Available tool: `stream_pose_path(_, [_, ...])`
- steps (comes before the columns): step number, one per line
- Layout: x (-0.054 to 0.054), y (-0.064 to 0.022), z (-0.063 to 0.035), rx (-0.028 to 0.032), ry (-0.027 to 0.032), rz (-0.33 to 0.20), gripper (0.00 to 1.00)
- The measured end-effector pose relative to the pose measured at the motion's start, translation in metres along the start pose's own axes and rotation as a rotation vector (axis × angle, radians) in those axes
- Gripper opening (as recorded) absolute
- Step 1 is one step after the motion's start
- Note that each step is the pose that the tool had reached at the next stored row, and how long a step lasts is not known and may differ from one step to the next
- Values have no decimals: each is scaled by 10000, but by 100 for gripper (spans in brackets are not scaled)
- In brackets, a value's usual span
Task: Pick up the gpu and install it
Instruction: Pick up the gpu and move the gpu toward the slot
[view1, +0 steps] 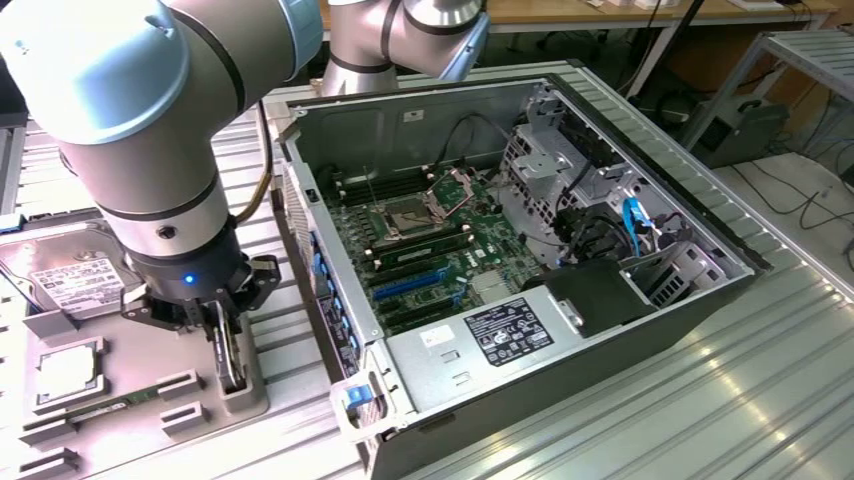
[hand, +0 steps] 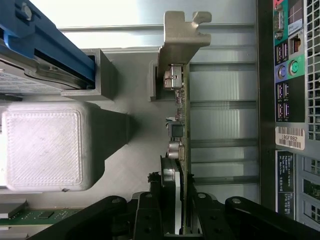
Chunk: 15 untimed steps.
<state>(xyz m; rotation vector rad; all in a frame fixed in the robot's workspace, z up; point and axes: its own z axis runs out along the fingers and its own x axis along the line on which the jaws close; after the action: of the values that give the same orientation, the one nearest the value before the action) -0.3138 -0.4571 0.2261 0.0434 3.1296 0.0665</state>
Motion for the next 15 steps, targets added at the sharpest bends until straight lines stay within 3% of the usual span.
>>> stream_pose_path(15, [0,0,0,-1,-1,0,28])
